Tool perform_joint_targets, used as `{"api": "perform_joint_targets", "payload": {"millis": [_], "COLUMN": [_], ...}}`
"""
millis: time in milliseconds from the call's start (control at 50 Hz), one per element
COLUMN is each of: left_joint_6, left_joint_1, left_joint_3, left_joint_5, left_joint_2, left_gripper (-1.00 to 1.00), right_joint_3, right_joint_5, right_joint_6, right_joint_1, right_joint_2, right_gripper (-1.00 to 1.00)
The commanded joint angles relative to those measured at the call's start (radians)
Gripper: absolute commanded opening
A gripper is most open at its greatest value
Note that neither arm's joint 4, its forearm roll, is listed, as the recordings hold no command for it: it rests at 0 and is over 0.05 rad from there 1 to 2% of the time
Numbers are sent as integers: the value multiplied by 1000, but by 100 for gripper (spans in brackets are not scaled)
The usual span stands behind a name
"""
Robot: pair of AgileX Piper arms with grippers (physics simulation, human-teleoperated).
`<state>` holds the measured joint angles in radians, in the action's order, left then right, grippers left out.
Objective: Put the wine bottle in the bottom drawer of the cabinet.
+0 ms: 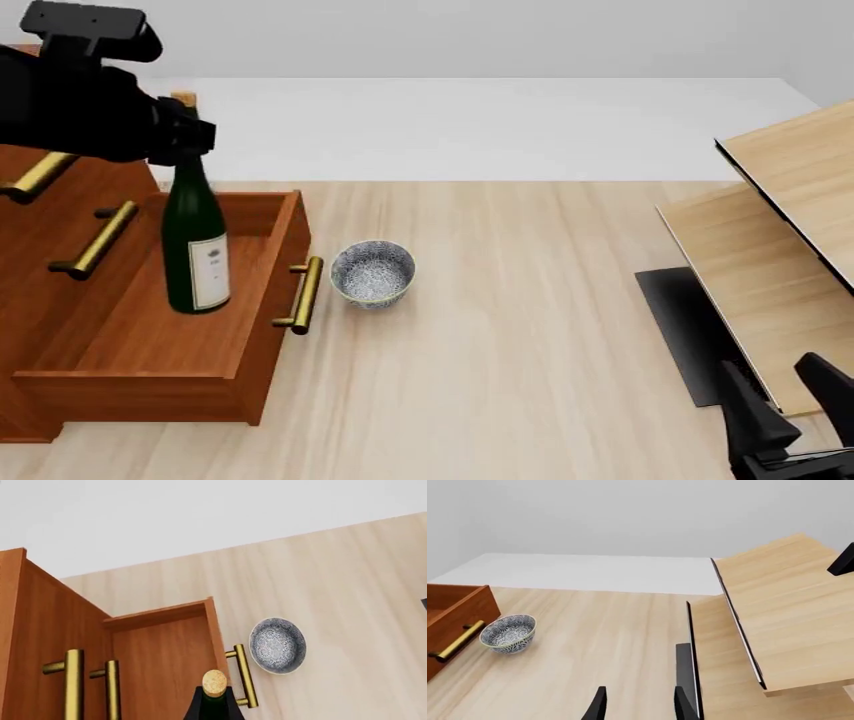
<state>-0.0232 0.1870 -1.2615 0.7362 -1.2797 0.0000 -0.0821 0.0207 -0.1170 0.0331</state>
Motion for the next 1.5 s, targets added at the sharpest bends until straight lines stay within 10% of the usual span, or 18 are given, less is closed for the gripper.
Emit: {"api": "perform_joint_targets", "payload": {"millis": [20,1500], "left_joint_6": [-27,-26], "left_joint_1": [-40,-34], "left_joint_3": [32,216], "left_joint_5": [-32,-203], "left_joint_2": [7,-47], "left_gripper": [-100,-100], "right_joint_3": [0,0], "right_joint_5": [2,14], "right_joint_6": [-1,-9], "right_joint_1": [-2,-10], "right_joint_2": [4,32], "right_gripper": [100,100]}}
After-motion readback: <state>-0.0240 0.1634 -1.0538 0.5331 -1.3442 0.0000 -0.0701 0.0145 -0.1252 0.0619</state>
